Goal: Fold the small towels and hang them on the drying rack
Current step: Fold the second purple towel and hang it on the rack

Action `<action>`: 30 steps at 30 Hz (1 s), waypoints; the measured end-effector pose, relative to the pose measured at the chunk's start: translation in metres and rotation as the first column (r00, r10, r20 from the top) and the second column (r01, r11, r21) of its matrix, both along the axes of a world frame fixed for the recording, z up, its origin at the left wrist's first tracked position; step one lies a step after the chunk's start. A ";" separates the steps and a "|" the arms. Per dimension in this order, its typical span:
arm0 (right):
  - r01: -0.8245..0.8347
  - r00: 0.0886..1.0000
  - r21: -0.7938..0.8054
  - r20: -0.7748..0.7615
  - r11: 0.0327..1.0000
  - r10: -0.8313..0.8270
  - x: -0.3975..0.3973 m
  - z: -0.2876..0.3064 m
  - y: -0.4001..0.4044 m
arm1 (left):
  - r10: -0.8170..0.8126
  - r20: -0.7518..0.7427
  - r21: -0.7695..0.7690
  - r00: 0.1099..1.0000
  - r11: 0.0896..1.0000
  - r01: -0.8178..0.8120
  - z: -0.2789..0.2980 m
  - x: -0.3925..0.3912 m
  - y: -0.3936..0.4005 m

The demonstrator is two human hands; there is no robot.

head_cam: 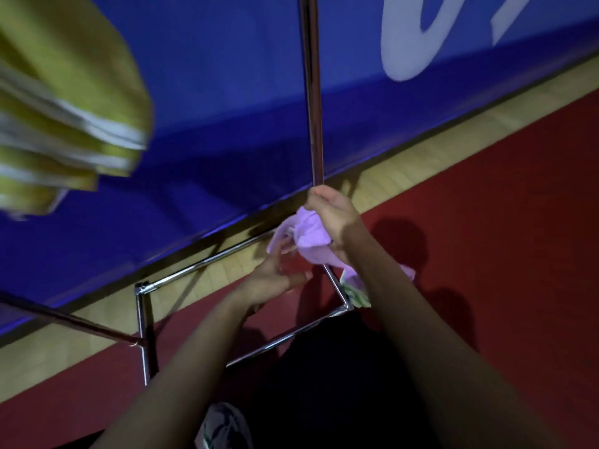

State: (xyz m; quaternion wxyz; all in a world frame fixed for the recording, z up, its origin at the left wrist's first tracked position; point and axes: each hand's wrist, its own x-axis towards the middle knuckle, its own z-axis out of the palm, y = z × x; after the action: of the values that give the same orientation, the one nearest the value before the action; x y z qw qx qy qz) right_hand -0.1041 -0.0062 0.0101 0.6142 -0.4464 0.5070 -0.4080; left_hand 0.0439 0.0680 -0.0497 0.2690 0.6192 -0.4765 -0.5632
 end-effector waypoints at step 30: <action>-0.707 0.602 -0.027 -0.548 0.707 0.581 0.092 0.060 0.135 | 0.408 -0.135 -0.075 0.903 0.904 -0.420 0.162 0.129 0.145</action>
State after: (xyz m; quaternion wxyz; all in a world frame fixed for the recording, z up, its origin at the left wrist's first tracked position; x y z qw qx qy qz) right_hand -0.0125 0.1284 0.0701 0.5069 -0.7603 0.3972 -0.0847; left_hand 0.1732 0.2133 0.1127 0.4412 0.6578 -0.3456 -0.5033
